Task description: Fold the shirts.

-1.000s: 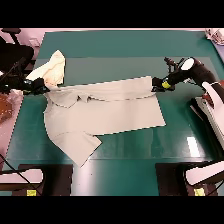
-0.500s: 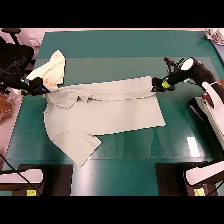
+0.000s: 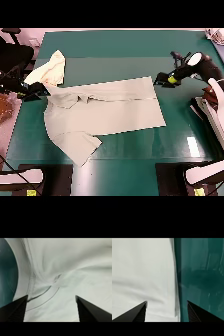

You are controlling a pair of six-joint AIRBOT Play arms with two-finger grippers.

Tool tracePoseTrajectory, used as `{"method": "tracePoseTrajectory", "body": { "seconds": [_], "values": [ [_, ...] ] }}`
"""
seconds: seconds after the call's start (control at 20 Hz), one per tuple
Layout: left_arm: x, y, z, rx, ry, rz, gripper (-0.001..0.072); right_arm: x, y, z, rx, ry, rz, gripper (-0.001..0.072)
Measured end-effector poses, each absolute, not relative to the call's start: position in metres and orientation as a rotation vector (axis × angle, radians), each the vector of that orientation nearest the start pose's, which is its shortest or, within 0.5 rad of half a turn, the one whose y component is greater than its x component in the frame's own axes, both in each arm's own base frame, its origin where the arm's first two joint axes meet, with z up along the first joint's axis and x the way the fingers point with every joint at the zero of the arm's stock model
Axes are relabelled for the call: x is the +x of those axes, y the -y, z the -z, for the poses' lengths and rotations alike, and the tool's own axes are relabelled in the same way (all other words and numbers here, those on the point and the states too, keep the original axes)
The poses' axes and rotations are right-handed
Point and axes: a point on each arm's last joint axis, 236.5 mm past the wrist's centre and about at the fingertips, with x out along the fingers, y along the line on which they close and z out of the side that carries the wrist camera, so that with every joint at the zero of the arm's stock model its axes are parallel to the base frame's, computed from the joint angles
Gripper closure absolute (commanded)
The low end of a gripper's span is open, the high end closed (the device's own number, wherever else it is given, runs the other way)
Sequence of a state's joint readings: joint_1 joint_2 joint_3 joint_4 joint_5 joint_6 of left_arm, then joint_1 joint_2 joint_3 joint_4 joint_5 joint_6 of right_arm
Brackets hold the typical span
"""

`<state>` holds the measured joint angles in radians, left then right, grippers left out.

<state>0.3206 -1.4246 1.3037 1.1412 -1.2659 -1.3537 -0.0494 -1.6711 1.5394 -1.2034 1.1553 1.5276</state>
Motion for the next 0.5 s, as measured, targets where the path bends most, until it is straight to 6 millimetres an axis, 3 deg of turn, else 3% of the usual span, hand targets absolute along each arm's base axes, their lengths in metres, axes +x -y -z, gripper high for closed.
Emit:
{"method": "tracePoseTrajectory", "body": {
  "seconds": [0.2,0.5],
  "values": [
    [0.424,-0.058,-0.018,-0.372,-1.200,0.044,-0.0010,0.517,-0.041,-0.005,0.319,-1.125,-0.165,0.0138],
    [0.446,-0.079,0.009,-0.369,-1.172,-0.037,-0.0011,0.532,-0.045,0.027,0.315,-1.123,-0.233,0.0092]
  ]
}}
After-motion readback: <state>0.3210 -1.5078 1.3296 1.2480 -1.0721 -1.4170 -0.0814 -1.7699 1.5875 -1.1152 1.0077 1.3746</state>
